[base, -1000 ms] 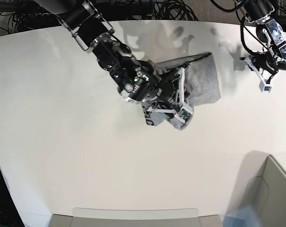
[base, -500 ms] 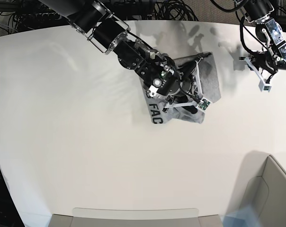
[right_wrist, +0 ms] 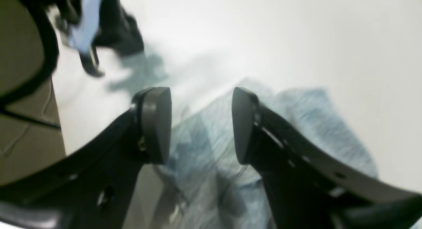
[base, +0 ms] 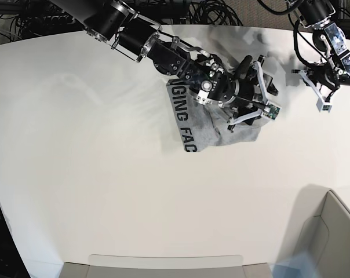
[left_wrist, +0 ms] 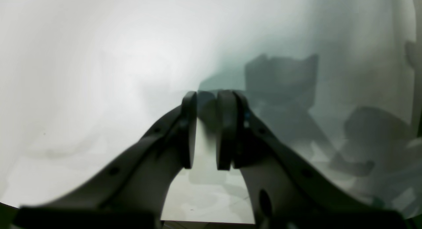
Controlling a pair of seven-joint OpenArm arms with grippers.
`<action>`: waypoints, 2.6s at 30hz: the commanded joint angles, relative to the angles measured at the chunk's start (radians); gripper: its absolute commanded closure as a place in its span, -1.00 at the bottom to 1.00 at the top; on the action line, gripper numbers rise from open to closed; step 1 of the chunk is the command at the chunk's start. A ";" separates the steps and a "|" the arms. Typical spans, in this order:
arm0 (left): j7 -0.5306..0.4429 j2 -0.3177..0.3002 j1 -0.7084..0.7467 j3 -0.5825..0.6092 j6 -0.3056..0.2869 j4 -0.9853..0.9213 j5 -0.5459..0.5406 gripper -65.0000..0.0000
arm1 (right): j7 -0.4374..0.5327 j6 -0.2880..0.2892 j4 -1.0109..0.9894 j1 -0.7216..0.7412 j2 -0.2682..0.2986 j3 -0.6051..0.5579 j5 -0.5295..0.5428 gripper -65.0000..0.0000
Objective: Fold the T-shirt properly
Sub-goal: 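Grasp the shirt end with the right gripper and fold it toward the left gripper, then press the folded bundle with both grippers and release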
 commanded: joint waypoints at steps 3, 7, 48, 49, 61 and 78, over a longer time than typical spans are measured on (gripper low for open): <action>-0.009 -0.016 -0.010 -0.001 -0.001 0.020 -0.005 0.68 | 0.061 -0.005 0.075 0.010 -0.010 0.077 -0.001 0.09; -0.009 -0.006 -0.022 0.002 -0.001 0.025 -0.009 0.68 | 0.000 -0.005 0.141 -0.003 -0.008 0.229 -0.001 0.15; -0.061 0.246 -0.180 0.192 -0.001 0.203 -0.008 0.29 | -0.257 0.004 0.326 -0.317 0.248 0.675 -0.001 0.37; -0.062 0.245 -0.180 0.192 -0.001 0.195 -0.008 0.29 | -0.257 0.004 0.326 -0.317 0.248 0.675 -0.001 0.37; -0.059 0.243 -0.231 0.192 -0.001 0.123 -0.006 0.98 | -0.254 0.004 0.326 -0.317 0.248 0.675 -0.001 0.37; -0.082 0.143 -0.429 0.183 -0.001 0.023 -0.002 0.96 | -0.258 0.004 0.327 -0.325 0.250 0.677 -0.006 0.37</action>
